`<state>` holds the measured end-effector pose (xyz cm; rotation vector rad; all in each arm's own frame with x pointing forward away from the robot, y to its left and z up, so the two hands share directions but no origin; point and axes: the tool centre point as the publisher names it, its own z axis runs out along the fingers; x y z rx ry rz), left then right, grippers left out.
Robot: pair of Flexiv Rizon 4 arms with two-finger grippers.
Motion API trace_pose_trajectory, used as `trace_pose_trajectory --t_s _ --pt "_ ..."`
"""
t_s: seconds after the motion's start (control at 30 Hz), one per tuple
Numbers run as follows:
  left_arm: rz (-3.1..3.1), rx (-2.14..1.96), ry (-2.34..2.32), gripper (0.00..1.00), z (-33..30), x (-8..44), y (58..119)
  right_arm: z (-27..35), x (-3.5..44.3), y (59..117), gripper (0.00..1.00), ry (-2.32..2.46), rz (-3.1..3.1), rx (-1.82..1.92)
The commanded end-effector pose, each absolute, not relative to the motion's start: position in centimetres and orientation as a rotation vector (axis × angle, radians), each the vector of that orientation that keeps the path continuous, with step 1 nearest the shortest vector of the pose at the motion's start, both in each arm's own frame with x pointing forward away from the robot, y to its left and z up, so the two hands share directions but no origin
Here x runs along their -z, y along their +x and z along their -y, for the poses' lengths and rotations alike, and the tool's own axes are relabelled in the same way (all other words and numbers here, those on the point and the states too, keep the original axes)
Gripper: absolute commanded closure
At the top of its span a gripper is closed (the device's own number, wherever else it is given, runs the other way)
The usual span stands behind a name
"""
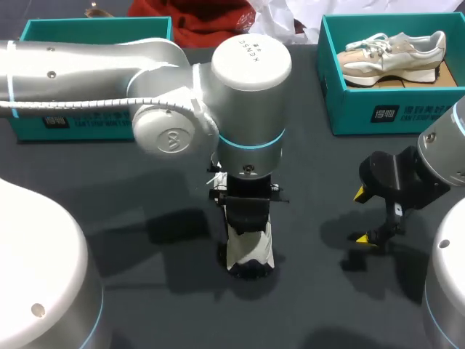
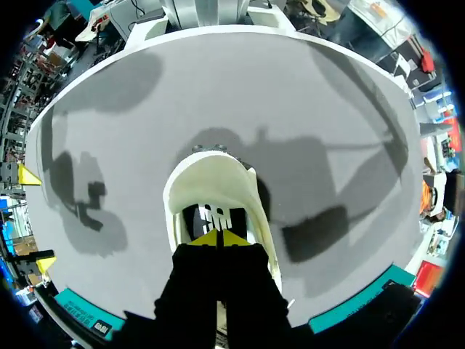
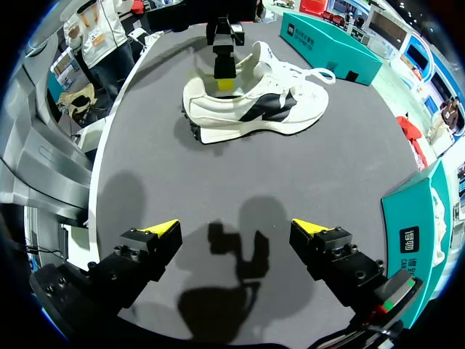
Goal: Take the shoe out of the shoebox, open the shoe tongue, remove and reinsert the insole, then place the shoe into the shoebox
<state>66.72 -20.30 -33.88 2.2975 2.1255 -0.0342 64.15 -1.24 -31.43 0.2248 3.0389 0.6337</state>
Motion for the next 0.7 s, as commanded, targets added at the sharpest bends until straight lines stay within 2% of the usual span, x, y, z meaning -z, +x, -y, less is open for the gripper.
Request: trace_pose_trajectory --t_s 0.03,0.57,0.7 --pt "-2.107 -0.002 2.256 1.0 19.5 32.8 67.1 1.2 31.4 63.9 0.0 0.226 -3.036 -0.631" --pt "-2.132 -0.142 2.227 1.0 21.3 35.1 68.7 1.2 31.4 63.9 0.0 0.226 -3.036 -0.631" --pt "-2.145 -0.161 2.222 0.78 21.3 35.3 68.4 1.2 31.4 63.9 0.0 0.226 -3.036 -0.631"
